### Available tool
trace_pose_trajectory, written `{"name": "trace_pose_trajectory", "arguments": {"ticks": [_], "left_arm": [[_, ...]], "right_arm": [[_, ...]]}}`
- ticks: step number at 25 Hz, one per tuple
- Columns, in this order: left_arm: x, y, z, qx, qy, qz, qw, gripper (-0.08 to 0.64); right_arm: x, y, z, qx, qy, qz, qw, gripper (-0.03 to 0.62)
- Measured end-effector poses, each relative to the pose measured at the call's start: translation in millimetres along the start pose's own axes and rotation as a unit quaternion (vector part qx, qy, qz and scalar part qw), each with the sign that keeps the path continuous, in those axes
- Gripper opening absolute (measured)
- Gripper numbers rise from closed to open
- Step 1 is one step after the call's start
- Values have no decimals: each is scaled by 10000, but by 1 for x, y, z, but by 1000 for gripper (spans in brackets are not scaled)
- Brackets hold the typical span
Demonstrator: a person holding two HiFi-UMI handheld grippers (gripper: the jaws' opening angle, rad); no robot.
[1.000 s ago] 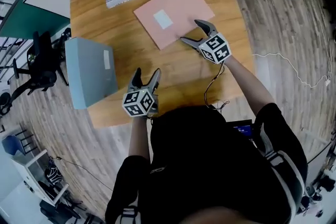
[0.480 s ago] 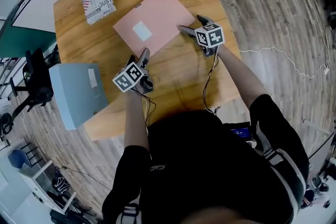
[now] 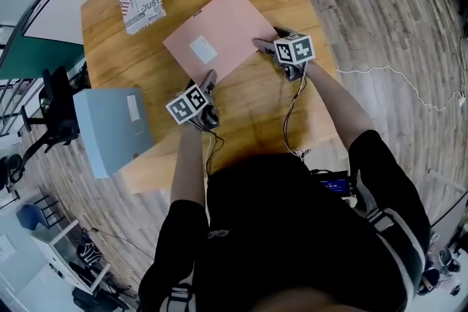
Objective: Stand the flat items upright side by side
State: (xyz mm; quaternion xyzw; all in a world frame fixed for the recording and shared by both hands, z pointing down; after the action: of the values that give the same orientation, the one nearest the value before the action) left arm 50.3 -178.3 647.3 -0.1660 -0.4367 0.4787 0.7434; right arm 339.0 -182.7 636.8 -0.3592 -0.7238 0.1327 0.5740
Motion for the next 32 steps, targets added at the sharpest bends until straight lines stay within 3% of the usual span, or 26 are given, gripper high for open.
{"name": "trace_pose_trajectory", "arguments": {"ticks": [11,13,15,17,20,22,25,28,32], "left_arm": [[113,68,-17,263,-502,1078,9926,397],[131,75,-21,346,-730,1421,9866,397],[141,80,-28,584,-1197,1941,9719,397],[126,86,-29,793,-1699,2146,9585,405],[53,78,-34,849,-2489,1622,9511,413],[6,51,-46,890,-3147,1462,9336,417],[-31,-1,-73,1210,-3913,1862,8931,419],[-33,-44,-99,1615,-4277,2620,8499,422],[-15,-67,-106,1600,-4615,3441,8019,430]], "right_arm": [[98,95,37,-14,-125,264,9996,387],[109,107,36,78,-120,246,9996,388],[112,118,29,351,-165,156,9991,404],[112,130,24,779,-385,-43,9962,417],[113,153,31,1334,-1505,-675,9772,430],[120,156,52,1395,-2365,-876,9576,430],[132,134,96,1225,-3129,-811,9383,430],[136,109,119,1374,-3482,-706,9246,439],[140,92,129,1605,-3746,-518,9117,437]]}}
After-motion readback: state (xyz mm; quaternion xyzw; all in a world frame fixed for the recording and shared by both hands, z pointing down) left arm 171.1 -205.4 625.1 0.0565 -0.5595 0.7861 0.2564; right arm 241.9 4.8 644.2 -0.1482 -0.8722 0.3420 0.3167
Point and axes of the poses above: the fingertips, and each gripper's own axes: y backward along the fingers, z to its left, x out of its underside, the point moved 4 cm from there along y, backward along the fingers, and after that the axes turned 6 degrees about y, right-handed, at the moved point
